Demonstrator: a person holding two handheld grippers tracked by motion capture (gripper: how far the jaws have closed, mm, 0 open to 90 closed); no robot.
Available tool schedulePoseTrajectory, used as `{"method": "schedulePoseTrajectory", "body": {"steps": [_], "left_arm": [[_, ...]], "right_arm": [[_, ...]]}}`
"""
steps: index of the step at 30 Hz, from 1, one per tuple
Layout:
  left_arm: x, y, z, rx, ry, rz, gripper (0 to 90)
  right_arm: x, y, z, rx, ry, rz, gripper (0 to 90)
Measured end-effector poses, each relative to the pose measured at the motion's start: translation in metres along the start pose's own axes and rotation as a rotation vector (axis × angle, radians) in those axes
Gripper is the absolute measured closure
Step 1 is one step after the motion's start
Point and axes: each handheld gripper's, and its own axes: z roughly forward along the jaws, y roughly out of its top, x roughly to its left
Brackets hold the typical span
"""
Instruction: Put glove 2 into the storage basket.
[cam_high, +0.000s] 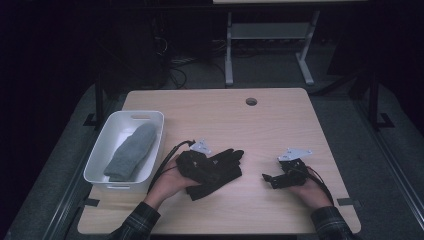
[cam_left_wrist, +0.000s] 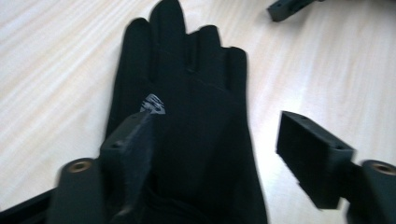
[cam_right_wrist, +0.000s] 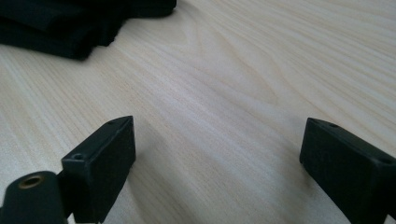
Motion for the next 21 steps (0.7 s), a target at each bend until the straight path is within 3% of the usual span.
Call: {"method": "schedulePoseTrajectory", "body": {"steps": [5, 7, 8, 9, 12, 19, 21], "left_arm": [[0.012, -0.001, 0.014, 0.026, 0.019, 0.012, 15.4], [0.013, -0.003, 0.019, 0.034, 0.03, -0.003, 14.0], [0.015, -0.003, 0.021, 0.055, 0.031, 0.014, 14.0], [0.015, -0.004, 0.023, 0.05, 0.038, 0.003, 13.9], [0.016, -0.005, 0.028, 0.081, 0.066, 0.021, 12.8], [0.018, -0.01, 0.035, 0.083, 0.06, 0.024, 12.5], [0.018, -0.012, 0.036, 0.068, 0.055, 0.007, 12.6]], "right_arm": [[0.0, 0.0, 0.0, 0.0, 0.0, 0.001, 10.3], [0.0, 0.0, 0.0, 0.0, 0.0, 0.001, 10.3], [0.0, 0.0, 0.0, 0.0, 0.0, 0.001, 10.3], [0.0, 0.0, 0.0, 0.0, 0.0, 0.001, 10.3], [0.0, 0.0, 0.0, 0.0, -0.001, 0.003, 10.3], [0.0, 0.0, 0.0, 0.001, -0.001, 0.004, 10.3], [0.0, 0.0, 0.0, 0.001, -0.001, 0.005, 10.3]]}}
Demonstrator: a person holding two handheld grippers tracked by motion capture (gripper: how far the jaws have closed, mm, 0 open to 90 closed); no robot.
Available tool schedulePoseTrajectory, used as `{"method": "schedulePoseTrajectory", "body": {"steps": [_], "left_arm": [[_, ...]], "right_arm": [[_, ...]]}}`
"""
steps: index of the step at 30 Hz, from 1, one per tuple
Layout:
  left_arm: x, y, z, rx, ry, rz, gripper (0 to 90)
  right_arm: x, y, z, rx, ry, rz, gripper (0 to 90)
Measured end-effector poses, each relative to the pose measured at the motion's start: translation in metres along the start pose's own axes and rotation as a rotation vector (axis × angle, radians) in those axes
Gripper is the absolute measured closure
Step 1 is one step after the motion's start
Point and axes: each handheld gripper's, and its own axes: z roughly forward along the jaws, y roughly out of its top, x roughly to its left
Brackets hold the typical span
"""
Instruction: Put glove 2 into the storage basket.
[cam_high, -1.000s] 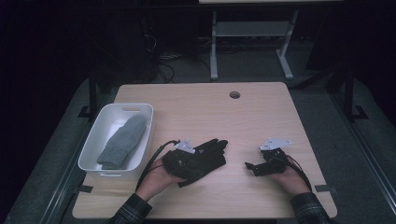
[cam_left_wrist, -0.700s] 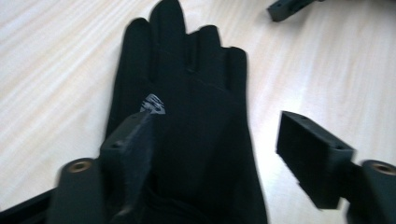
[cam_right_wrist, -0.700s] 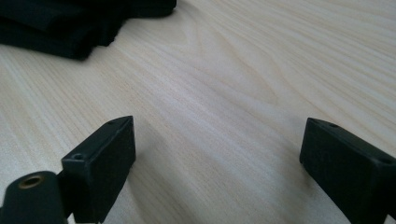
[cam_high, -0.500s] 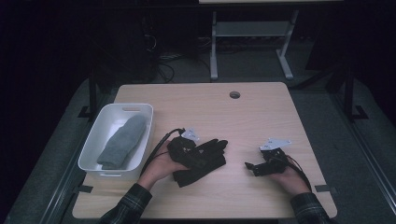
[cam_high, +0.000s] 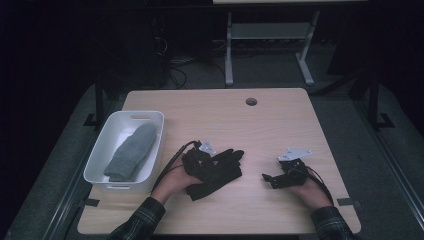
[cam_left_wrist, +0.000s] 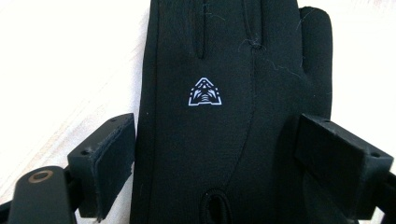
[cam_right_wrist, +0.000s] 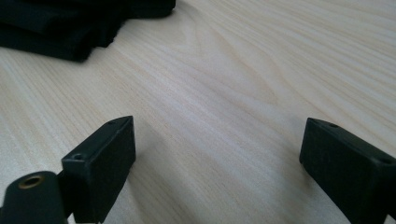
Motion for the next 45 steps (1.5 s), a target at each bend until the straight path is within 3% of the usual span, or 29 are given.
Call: {"method": "schedulePoseTrajectory", "body": {"steps": [3, 9, 14, 23, 27, 35, 40, 43, 45], "left_arm": [[0.0, -0.001, -0.001, 0.016, -0.01, 0.017, 14.4], [-0.003, -0.001, -0.002, 0.012, -0.036, 0.037, 26.8], [-0.005, -0.001, -0.003, 0.01, -0.091, 0.045, 44.2], [-0.002, -0.003, -0.003, 0.005, -0.167, 0.004, 63.2], [-0.001, -0.002, -0.004, 0.01, -0.178, -0.032, 67.1], [-0.003, 0.002, -0.01, 0.02, -0.171, -0.051, 68.1], [-0.003, 0.004, -0.019, -0.007, -0.185, -0.072, 67.9], [-0.003, 0.006, -0.027, -0.022, -0.166, -0.073, 67.8], [-0.003, 0.006, -0.032, -0.031, -0.168, -0.095, 67.8]], "right_arm": [[0.0, 0.0, 0.0, 0.0, -0.001, 0.0, 10.3], [0.0, 0.0, 0.0, -0.003, -0.002, -0.005, 10.3], [0.0, 0.0, 0.0, 0.0, -0.001, 0.0, 10.3], [0.001, 0.001, 0.0, 0.002, -0.002, 0.007, 10.3], [0.0, 0.0, 0.001, 0.001, -0.003, 0.004, 10.3], [0.0, 0.001, 0.001, 0.001, -0.003, 0.004, 10.3], [0.0, 0.001, 0.0, 0.002, -0.003, 0.005, 10.3], [0.0, 0.001, 0.001, 0.001, -0.004, 0.004, 10.3], [0.001, 0.001, 0.001, 0.001, -0.004, 0.005, 10.3]]}}
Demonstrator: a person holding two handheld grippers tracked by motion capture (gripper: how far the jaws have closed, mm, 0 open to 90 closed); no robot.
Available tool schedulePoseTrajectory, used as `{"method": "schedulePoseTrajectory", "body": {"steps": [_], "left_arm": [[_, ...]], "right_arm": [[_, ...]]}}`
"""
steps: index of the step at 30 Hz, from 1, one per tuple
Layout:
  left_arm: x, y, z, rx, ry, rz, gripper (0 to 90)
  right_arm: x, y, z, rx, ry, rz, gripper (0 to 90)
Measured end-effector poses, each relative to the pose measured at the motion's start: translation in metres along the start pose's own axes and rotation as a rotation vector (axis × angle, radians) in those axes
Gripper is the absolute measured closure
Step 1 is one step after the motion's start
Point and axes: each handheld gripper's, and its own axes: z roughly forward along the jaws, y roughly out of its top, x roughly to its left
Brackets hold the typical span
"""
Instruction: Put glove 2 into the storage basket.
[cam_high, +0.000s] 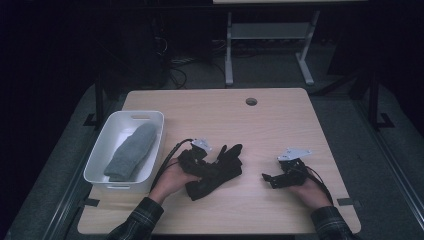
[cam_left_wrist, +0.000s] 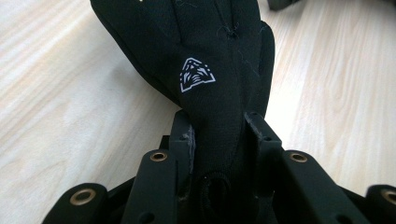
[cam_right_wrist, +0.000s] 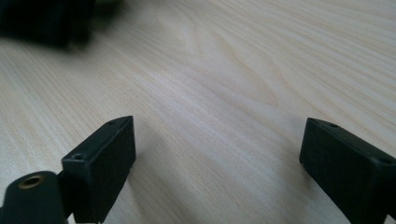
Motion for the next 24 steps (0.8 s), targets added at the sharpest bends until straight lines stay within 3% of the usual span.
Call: {"method": "schedulePoseTrajectory", "body": {"steps": [24], "left_arm": [[0.012, 0.021, -0.077, -0.079, 0.086, -0.053, 67.8]], "right_arm": [[0.0, 0.0, 0.0, -0.002, 0.001, 0.001, 10.3]]}}
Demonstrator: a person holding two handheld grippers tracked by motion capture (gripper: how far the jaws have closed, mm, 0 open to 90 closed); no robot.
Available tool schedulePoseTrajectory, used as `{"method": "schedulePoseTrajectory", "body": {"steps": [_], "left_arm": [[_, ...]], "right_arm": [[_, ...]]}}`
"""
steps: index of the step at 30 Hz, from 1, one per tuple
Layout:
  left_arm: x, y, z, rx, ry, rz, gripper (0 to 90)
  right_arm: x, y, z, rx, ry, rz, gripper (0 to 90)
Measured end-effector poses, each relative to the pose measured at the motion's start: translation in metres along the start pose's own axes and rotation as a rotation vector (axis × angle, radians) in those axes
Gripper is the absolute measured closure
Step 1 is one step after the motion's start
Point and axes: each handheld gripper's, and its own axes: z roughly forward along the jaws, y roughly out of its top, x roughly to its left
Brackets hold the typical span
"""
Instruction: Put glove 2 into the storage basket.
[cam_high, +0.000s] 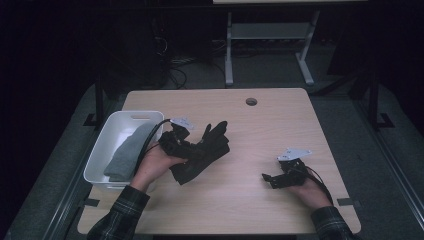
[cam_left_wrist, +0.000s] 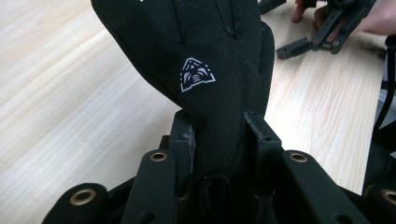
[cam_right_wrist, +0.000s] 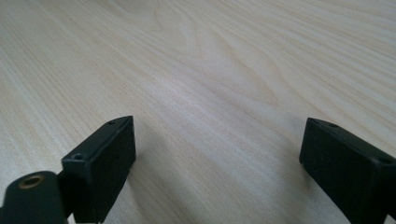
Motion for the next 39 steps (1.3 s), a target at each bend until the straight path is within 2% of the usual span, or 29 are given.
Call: {"method": "schedulePoseTrajectory", "body": {"steps": [9, 18, 21, 28, 33, 39], "left_arm": [[0.011, -0.001, -0.034, -0.032, 0.054, -0.034, 67.7], [0.028, -0.014, -0.07, -0.045, 0.115, -0.085, 67.7], [0.036, -0.022, -0.083, -0.06, 0.137, -0.109, 67.7], [0.057, -0.048, -0.113, -0.092, 0.207, -0.193, 67.6], [0.074, -0.07, -0.131, -0.092, 0.261, -0.251, 67.6], [0.09, -0.091, -0.135, -0.075, 0.308, -0.327, 67.4]], "right_arm": [[0.0, 0.0, 0.0, -0.001, -0.001, -0.002, 10.3], [0.0, 0.0, 0.0, -0.001, -0.002, 0.0, 10.3], [0.0, 0.0, 0.0, 0.002, -0.001, 0.0, 10.3], [0.0, 0.0, 0.0, 0.001, -0.002, 0.0, 10.3], [0.0, 0.0, 0.0, 0.002, -0.002, -0.001, 10.3], [0.0, 0.0, 0.0, 0.001, -0.003, 0.001, 10.4]]}}
